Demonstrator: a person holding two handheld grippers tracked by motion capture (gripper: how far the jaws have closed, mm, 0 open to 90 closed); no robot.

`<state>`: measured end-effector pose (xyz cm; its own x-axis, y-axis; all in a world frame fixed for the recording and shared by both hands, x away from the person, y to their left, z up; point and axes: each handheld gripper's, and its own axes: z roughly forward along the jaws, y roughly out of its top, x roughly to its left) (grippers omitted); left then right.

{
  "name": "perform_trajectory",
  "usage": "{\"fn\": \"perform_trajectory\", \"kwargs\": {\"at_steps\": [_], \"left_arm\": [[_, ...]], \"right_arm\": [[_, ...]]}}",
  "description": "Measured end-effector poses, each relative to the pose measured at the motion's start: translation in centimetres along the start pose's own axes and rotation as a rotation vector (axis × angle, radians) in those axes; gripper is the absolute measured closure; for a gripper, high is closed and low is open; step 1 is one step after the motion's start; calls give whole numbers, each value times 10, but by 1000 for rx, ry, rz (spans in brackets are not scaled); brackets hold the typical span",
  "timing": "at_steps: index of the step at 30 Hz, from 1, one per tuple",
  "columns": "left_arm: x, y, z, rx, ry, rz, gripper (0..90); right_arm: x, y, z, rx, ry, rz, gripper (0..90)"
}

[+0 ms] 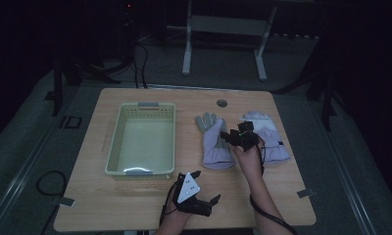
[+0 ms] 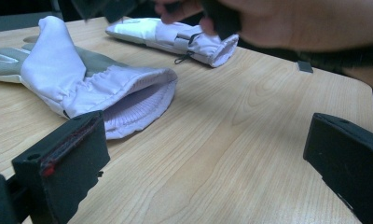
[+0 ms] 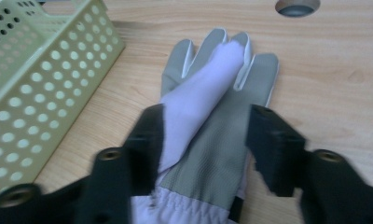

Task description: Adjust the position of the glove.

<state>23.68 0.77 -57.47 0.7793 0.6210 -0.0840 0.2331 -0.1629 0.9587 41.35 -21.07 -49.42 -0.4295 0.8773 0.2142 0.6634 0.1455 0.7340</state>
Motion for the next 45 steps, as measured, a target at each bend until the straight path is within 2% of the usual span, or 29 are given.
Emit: {"fn": "perform_trajectory", "kwargs": {"at_steps": [2, 4, 8, 9, 10, 11, 12, 13, 14, 15, 16, 17, 18, 20, 21, 22, 23, 24, 25, 26, 31, 32, 33, 37, 40, 43, 45], "left_arm": [[0, 0, 0, 0, 1, -1, 2], [0, 0, 0, 0, -1, 0, 2], [0, 0, 0, -2, -2, -2, 2], [0, 0, 0, -3, -2, -3, 2], [0, 0, 0, -2, -2, -2, 2], [0, 0, 0, -2, -1, -1, 1], [0, 0, 0, -2, 0, 0, 1], [0, 0, 0, -1, 0, 1, 2], [0, 0, 0, -1, 1, 1, 2], [0, 0, 0, -1, 1, 0, 2], [0, 0, 0, -1, 1, -1, 2], [0, 0, 0, -2, 2, -2, 2], [0, 0, 0, -1, 3, -1, 2], [0, 0, 0, 0, 3, -1, 1], [0, 0, 0, 1, 4, -1, 2], [0, 0, 0, 1, 4, -1, 2], [0, 0, 0, 2, 5, 0, 2], [0, 0, 0, 2, 5, 1, 2], [0, 0, 0, 2, 6, 0, 2], [0, 0, 0, 2, 6, 0, 2], [0, 0, 0, 3, 10, -1, 2], [-1, 0, 0, 3, 12, 1, 2], [-1, 0, 0, 2, 13, 3, 2], [0, 0, 0, 3, 9, -2, 2], [1, 0, 0, 3, 11, -7, 2], [0, 0, 0, 5, 17, -1, 2], [0, 0, 0, 4, 17, -1, 1]], "right_arm": [[-1, 3, -3, -6, -5, -12, 417], [-7, 9, -12, -5, 22, -45, 374], [-14, 13, -21, -13, 8, -70, 408], [-22, 14, -27, -10, 1, -83, 422], [-22, 14, -27, -10, 1, -83, 422], [-31, 14, -32, -1, -8, -101, 428], [-31, 14, -32, -1, -8, -101, 428], [-39, 15, -38, 9, -18, -127, 439], [-39, 15, -38, 9, -18, -127, 439], [-47, 15, -44, 13, -41, -151, 439], [-47, 15, -44, 13, -41, -151, 439], [-60, 14, -51, 11, -62, -165, 439], [-60, 14, -51, 11, -62, -165, 439], [-71, 13, -56, 11, -84, -171, 439], [-85, 12, -61, 23, -105, -168, 440], [-85, 12, -61, 23, -105, -168, 440], [-97, 10, -65, 38, -128, -170, 440], [-97, 10, -65, 38, -128, -170, 440], [-109, 8, -68, 45, -143, -153, 454], [-109, 8, -68, 45, -143, -153, 454], [-138, 5, -67, 64, -161, -127, 468], [-140, 5, -66, 65, -157, -124, 468], [-148, 4, -61, 61, -134, -115, 468], [-155, 2, -53, 58, -109, -123, 468], [-159, -1, -43, 83, -111, -122, 468], [-167, -11, -28, 129, -103, -97, 473], [-169, -14, -25, 139, -104, -85, 498]]}}
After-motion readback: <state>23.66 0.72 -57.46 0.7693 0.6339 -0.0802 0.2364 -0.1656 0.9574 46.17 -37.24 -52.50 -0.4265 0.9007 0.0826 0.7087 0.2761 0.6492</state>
